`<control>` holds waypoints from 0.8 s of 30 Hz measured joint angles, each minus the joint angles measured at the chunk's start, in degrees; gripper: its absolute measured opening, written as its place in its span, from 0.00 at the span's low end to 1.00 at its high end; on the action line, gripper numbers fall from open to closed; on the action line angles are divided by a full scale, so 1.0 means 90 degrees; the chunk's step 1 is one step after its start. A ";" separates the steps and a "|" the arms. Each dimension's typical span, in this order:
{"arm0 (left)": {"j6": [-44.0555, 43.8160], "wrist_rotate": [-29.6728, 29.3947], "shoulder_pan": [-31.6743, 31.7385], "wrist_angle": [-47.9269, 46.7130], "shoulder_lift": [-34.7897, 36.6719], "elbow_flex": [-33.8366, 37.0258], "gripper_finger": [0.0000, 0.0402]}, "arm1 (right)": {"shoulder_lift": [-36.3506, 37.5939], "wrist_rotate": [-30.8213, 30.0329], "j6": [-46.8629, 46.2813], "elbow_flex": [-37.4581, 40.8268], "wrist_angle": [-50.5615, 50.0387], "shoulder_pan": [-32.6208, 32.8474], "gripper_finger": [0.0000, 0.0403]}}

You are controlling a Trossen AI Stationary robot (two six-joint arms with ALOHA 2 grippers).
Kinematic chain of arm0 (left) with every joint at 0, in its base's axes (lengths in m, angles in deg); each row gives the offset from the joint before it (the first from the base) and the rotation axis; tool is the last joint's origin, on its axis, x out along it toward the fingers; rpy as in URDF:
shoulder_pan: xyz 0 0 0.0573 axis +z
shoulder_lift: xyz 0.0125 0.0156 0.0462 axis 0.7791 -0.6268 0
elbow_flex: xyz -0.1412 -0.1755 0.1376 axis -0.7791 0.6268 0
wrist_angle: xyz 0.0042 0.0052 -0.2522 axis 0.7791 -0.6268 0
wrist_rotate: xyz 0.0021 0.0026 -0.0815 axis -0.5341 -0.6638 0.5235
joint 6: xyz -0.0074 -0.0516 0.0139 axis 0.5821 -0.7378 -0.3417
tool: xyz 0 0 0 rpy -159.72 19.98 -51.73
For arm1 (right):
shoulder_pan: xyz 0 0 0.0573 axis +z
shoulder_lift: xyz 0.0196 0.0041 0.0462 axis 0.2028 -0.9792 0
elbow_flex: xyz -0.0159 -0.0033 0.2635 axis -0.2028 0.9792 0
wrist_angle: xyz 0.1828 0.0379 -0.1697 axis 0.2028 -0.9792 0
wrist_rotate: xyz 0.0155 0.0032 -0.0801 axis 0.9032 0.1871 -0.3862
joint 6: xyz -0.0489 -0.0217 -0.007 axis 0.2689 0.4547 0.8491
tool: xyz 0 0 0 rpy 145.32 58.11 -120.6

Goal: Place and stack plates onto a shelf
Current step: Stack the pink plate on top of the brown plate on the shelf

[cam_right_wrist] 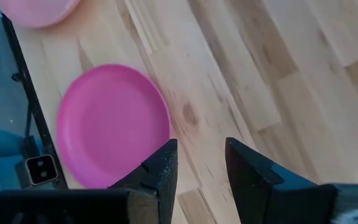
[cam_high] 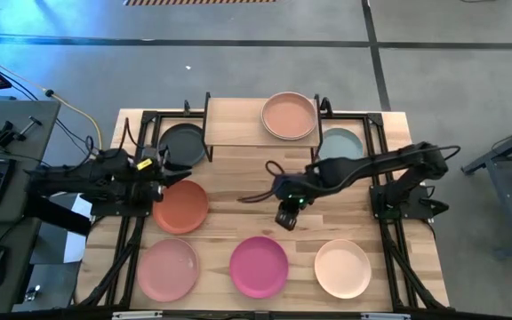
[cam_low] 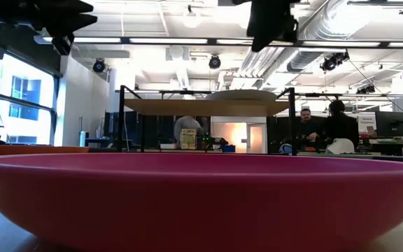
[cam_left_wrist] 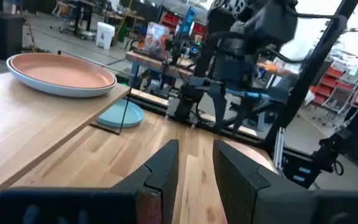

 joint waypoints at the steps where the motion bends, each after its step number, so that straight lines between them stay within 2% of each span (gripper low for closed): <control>1: 0.0000 -0.0002 0.0000 -0.0017 -0.0058 -0.0031 0.22 | -0.0084 -0.0002 0.0088 0.0000 0.0067 0.0033 0.29; 9: 0.0002 0.0000 0.0002 -0.0124 -0.0280 -0.0067 0.22 | -0.0541 0.0062 0.0643 0.0000 0.0759 0.0243 0.29; 16: -0.0041 -0.0020 0.0002 -0.0110 -0.0435 -0.0067 0.22 | -0.0958 0.0111 0.1119 0.0000 0.0900 0.0454 0.29; 24: -0.0046 -0.0032 0.0002 -0.0110 -0.0470 -0.0067 0.22 | -0.1392 -0.0105 0.1138 0.0000 0.0954 0.0796 0.29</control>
